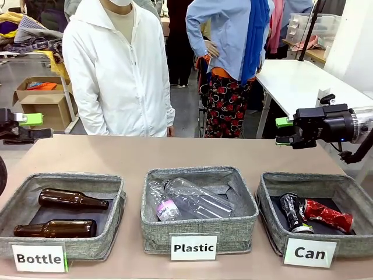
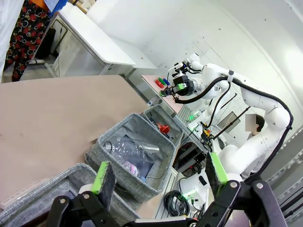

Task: Sort the can waste into the basket.
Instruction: Pick up the can waste from the table and place it in the right Fabric basket.

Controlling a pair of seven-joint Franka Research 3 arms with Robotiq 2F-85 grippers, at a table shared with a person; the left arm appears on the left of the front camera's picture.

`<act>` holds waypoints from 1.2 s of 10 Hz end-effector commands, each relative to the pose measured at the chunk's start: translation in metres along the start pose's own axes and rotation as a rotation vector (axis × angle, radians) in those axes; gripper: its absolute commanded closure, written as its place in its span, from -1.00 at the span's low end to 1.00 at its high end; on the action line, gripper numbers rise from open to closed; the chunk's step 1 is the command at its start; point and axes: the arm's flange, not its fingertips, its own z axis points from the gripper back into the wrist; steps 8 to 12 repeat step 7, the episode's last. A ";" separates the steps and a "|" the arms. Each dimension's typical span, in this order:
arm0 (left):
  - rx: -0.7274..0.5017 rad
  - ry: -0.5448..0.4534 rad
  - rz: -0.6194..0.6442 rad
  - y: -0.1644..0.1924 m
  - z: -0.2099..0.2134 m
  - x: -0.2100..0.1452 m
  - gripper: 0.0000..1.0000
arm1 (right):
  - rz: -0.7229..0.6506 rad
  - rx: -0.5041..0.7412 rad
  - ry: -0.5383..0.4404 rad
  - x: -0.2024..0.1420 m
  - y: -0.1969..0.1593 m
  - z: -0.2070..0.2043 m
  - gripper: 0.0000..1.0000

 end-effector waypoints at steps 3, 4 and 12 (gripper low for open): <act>0.009 0.011 0.009 -0.004 0.001 0.000 -1.00 | 0.010 0.004 0.008 0.005 0.001 0.004 -1.00; 0.009 0.011 0.009 -0.004 0.001 0.000 -1.00 | 0.010 0.004 0.008 0.005 0.001 0.004 -1.00; 0.009 0.011 0.009 -0.004 0.001 0.000 -1.00 | 0.010 0.004 0.008 0.005 0.001 0.004 -1.00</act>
